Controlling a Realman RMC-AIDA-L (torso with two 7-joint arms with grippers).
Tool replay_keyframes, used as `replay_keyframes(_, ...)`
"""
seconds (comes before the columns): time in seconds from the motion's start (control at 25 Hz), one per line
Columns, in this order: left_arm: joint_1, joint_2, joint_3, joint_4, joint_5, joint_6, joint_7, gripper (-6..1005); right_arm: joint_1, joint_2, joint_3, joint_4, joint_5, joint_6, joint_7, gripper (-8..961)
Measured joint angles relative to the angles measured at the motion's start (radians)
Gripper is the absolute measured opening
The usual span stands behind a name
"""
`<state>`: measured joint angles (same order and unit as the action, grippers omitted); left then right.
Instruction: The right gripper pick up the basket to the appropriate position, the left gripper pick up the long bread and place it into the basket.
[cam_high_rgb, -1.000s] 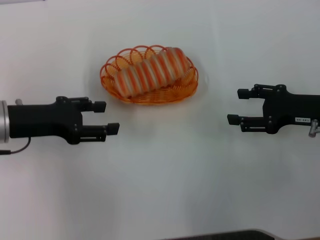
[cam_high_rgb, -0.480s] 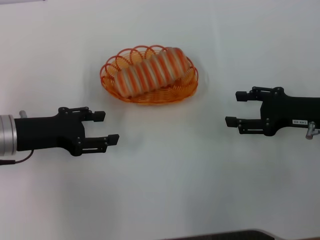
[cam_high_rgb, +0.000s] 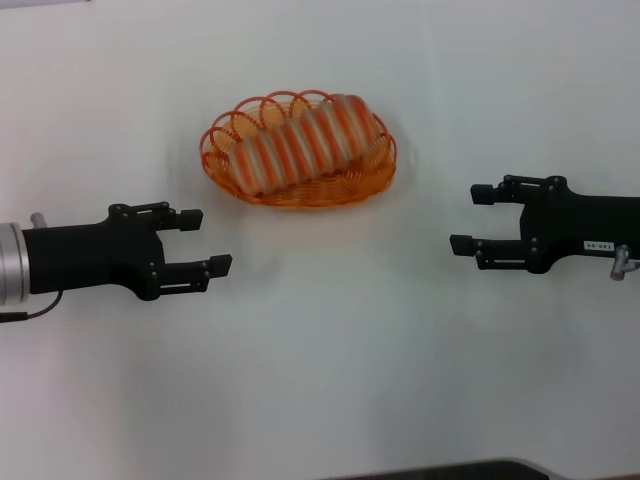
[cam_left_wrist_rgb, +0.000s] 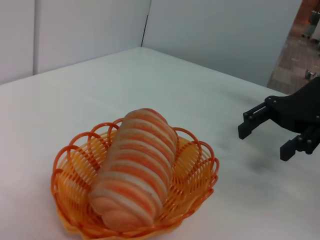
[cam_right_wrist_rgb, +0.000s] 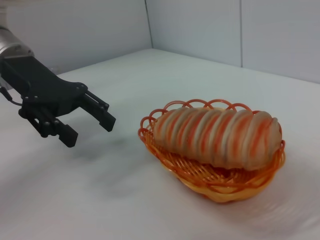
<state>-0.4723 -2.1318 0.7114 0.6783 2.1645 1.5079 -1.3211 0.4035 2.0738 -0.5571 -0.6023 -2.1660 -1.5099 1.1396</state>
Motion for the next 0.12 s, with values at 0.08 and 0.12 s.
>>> replay_keyframes(0.08,0.0,0.001,-0.001,0.0,0.0,0.0,0.0,752,0.001,0.0,0.0,0.001,0.0,0.001,0.0,809)
replay_keyframes(0.12,0.0,0.002,-0.001,0.0,0.0,-0.002,0.0,752,0.001,0.0,0.0,0.001,0.0,0.002,0.0,809)
